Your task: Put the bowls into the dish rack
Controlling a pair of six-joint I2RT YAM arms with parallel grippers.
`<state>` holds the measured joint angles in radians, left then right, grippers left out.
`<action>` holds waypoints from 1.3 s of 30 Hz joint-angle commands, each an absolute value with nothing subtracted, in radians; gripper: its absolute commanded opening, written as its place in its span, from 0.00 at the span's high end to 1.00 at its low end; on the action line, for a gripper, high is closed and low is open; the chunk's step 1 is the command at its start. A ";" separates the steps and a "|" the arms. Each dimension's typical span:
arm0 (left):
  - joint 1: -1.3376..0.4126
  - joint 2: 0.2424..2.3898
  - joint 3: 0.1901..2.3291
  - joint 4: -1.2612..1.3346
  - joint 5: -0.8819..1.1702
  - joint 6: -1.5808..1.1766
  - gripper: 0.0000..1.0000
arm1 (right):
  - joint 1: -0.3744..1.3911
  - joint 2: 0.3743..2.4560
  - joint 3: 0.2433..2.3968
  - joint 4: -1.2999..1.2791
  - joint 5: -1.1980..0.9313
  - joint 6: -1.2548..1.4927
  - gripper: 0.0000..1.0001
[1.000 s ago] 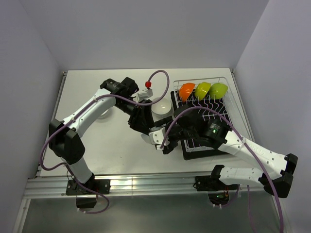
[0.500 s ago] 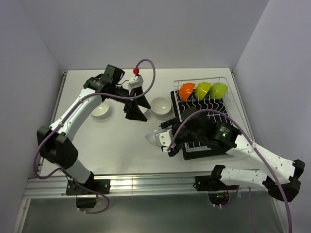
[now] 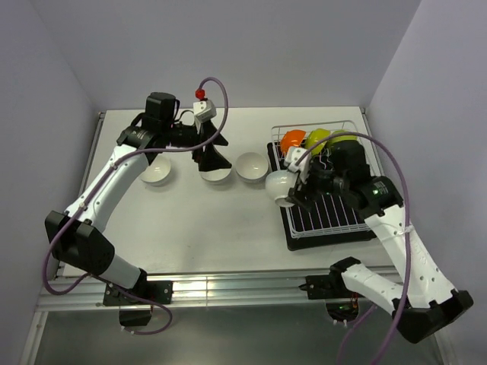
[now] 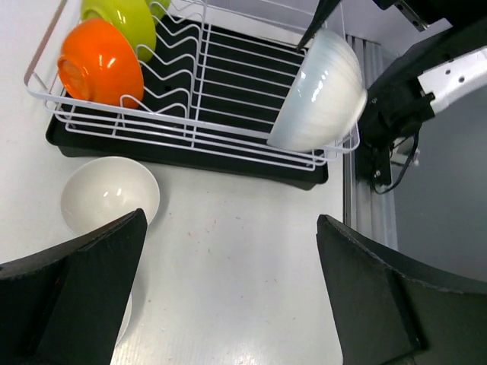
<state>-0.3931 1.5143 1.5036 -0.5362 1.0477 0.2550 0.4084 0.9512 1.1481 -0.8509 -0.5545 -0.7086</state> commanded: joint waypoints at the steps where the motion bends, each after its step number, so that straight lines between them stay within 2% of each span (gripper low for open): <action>1: -0.411 1.447 1.508 -0.417 1.000 0.108 0.00 | 0.249 0.911 1.210 -0.920 -0.684 -0.634 1.00; 3: -0.419 1.434 1.511 -0.400 0.956 0.084 0.01 | 0.155 0.934 1.239 -0.955 -0.741 -0.630 1.00; 7: -0.422 1.399 1.494 -0.397 0.916 0.046 0.01 | -0.159 1.047 1.334 -1.115 -0.818 -0.641 1.00; 14: -0.422 1.353 1.407 -0.364 0.876 0.009 0.01 | -0.454 1.255 1.466 -1.269 -0.802 -0.632 1.00; 30: -0.422 1.325 1.338 -0.362 0.845 -0.063 0.01 | -0.482 1.312 1.339 -0.991 -0.493 -0.351 1.00; 39: -0.419 1.354 1.354 -0.368 0.858 -0.074 0.00 | -0.468 1.339 1.247 -0.884 -0.453 -0.273 1.00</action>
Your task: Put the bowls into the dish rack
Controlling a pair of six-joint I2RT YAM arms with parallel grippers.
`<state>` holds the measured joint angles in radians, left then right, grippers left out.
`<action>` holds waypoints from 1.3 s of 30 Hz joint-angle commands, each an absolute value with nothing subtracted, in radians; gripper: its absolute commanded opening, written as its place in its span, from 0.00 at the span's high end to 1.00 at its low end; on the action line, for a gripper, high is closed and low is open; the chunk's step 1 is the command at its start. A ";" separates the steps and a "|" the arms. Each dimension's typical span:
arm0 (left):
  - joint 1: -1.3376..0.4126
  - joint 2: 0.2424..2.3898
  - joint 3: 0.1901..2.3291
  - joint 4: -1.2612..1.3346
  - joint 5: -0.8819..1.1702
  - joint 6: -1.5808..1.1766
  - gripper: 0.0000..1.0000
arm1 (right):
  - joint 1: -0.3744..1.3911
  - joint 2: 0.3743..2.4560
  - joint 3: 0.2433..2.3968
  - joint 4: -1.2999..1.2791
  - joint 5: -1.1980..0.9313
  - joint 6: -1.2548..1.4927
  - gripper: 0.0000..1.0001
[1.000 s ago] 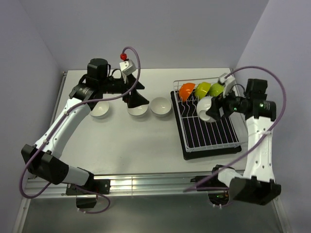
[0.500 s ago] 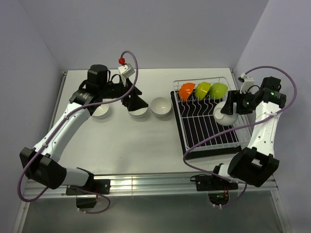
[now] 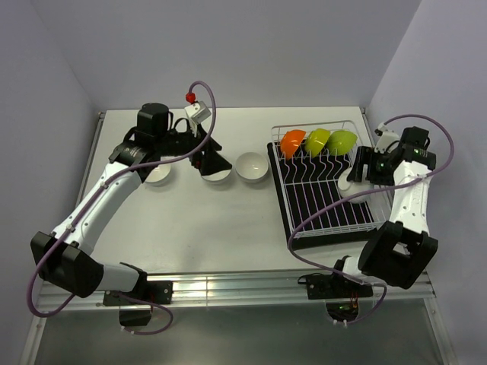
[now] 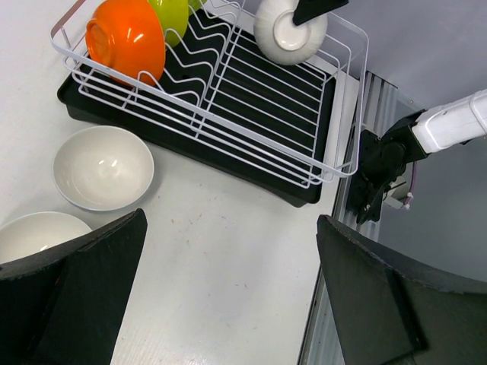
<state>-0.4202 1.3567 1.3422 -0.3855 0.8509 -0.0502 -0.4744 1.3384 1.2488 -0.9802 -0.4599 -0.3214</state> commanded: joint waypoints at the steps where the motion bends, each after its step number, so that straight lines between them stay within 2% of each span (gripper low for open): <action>1: -0.419 1.355 1.353 -0.371 0.856 -0.074 0.01 | -0.465 1.342 1.238 -0.876 -0.443 -0.265 1.00; 29: -0.420 1.382 1.356 -0.364 0.859 -0.087 0.01 | -0.442 1.420 1.175 -0.795 -0.373 -0.204 1.00; 30: -0.420 1.382 1.356 -0.365 0.859 -0.087 0.00 | -0.443 1.422 1.178 -0.795 -0.368 -0.203 0.98; 31: -0.420 1.381 1.355 -0.365 0.859 -0.087 0.01 | -0.443 1.427 1.180 -0.796 -0.362 -0.201 0.87; 36: -0.420 1.381 1.356 -0.368 0.857 -0.086 0.00 | -0.443 1.434 1.193 -0.810 -0.331 -0.193 0.73; 39: -0.419 1.379 1.358 -0.368 0.859 -0.090 0.01 | -0.443 1.436 1.203 -0.815 -0.310 -0.181 0.60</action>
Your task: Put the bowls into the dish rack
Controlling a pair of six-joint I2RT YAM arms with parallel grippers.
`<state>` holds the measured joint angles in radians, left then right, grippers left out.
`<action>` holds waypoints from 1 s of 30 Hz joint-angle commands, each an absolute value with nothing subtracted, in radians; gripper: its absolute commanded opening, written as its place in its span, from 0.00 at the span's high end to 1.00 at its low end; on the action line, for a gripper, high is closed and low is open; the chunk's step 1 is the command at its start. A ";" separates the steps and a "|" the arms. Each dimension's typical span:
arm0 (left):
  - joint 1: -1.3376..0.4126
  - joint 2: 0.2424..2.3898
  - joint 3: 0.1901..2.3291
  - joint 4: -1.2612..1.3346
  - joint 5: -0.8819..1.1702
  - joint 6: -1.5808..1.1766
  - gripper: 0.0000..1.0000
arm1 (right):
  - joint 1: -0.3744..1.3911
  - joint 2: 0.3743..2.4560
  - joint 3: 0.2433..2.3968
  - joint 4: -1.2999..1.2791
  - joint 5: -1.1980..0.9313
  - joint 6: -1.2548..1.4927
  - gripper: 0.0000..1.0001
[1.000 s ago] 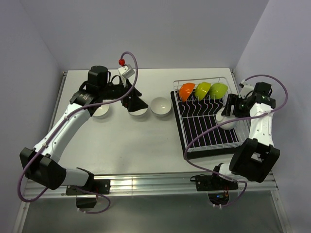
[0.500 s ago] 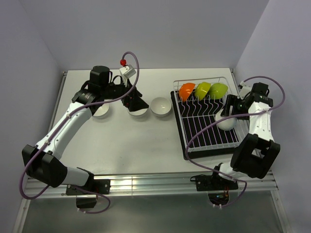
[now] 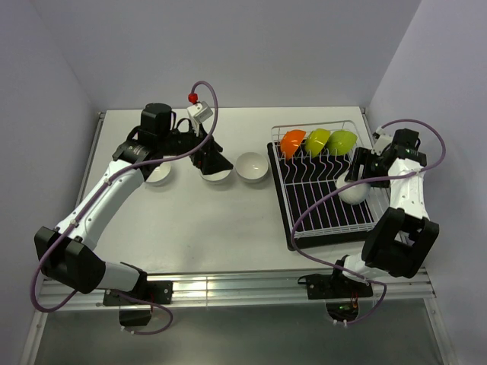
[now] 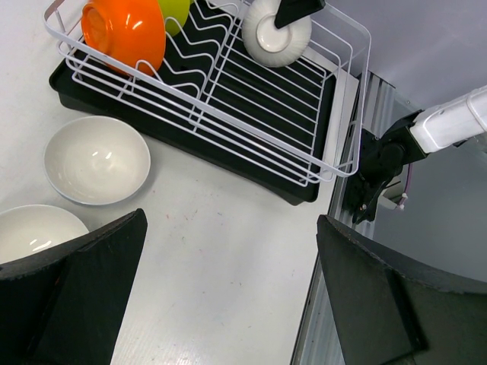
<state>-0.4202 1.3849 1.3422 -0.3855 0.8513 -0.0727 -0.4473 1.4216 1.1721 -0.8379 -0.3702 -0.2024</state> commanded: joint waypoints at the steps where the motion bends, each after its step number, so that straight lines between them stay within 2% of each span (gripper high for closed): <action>1: -0.419 1.379 1.361 -0.370 0.859 -0.089 0.00 | -0.443 1.436 1.206 -0.816 -0.304 -0.179 0.54; 2: -0.419 1.381 1.361 -0.373 0.859 -0.086 0.00 | -0.443 1.436 1.206 -0.816 -0.296 -0.181 0.48; 3: -0.420 1.379 1.362 -0.373 0.858 -0.086 0.01 | -0.442 1.436 1.210 -0.819 -0.281 -0.176 0.38; 7: -0.419 1.379 1.361 -0.373 0.859 -0.086 0.01 | -0.442 1.447 1.223 -0.839 -0.246 -0.173 0.34; 9: -0.419 1.379 1.359 -0.374 0.857 -0.086 0.00 | -0.442 1.447 1.230 -0.842 -0.230 -0.173 0.22; 11: -0.420 1.379 1.361 -0.376 0.856 -0.083 0.01 | -0.442 1.447 1.233 -0.841 -0.212 -0.175 0.18; 12: -0.419 1.379 1.361 -0.376 0.857 -0.083 0.01 | -0.442 1.447 1.235 -0.841 -0.209 -0.176 0.12; 24: -0.420 1.373 1.361 -0.385 0.853 -0.075 0.01 | -0.410 1.420 1.206 -0.821 -0.130 -0.186 0.07; 25: -0.420 1.373 1.359 -0.385 0.853 -0.075 0.01 | -0.407 1.416 1.207 -0.819 -0.108 -0.183 0.06; 26: -0.420 1.373 1.359 -0.385 0.853 -0.075 0.01 | -0.407 1.413 1.209 -0.819 -0.103 -0.186 0.00; 30: -0.420 1.371 1.351 -0.377 0.856 -0.081 0.01 | -0.403 1.387 1.213 -0.816 -0.058 -0.181 0.00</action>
<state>-0.4202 1.3849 1.3422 -0.3859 0.8505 -0.0723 -0.3904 1.4315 1.1931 -0.8566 -0.1967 -0.1745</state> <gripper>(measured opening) 0.995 0.994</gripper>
